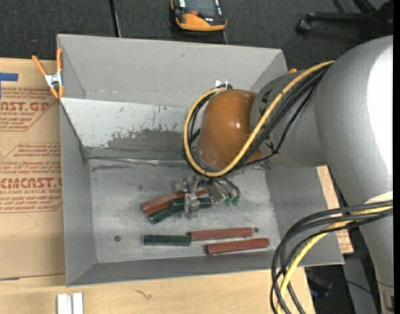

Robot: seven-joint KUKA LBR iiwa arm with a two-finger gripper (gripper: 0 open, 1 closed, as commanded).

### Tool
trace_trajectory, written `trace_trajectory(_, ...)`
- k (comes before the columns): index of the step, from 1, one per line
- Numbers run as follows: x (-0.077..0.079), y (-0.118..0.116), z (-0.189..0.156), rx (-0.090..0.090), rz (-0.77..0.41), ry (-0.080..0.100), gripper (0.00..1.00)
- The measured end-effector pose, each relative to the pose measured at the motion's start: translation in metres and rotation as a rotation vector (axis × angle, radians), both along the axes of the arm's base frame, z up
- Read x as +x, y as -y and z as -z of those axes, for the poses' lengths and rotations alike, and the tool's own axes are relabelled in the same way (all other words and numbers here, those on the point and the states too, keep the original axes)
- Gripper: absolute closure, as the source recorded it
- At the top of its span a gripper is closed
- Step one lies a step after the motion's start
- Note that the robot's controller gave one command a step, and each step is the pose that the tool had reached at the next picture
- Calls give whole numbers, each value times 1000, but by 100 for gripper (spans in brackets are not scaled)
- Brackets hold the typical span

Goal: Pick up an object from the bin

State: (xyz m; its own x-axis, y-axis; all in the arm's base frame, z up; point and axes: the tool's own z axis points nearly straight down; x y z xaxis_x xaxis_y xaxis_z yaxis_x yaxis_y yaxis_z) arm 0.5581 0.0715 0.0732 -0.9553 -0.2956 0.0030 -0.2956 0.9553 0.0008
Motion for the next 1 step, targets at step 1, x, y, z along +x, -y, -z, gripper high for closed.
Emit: trace_trajectory(1,-1,0,-15,0,1,-3,100)
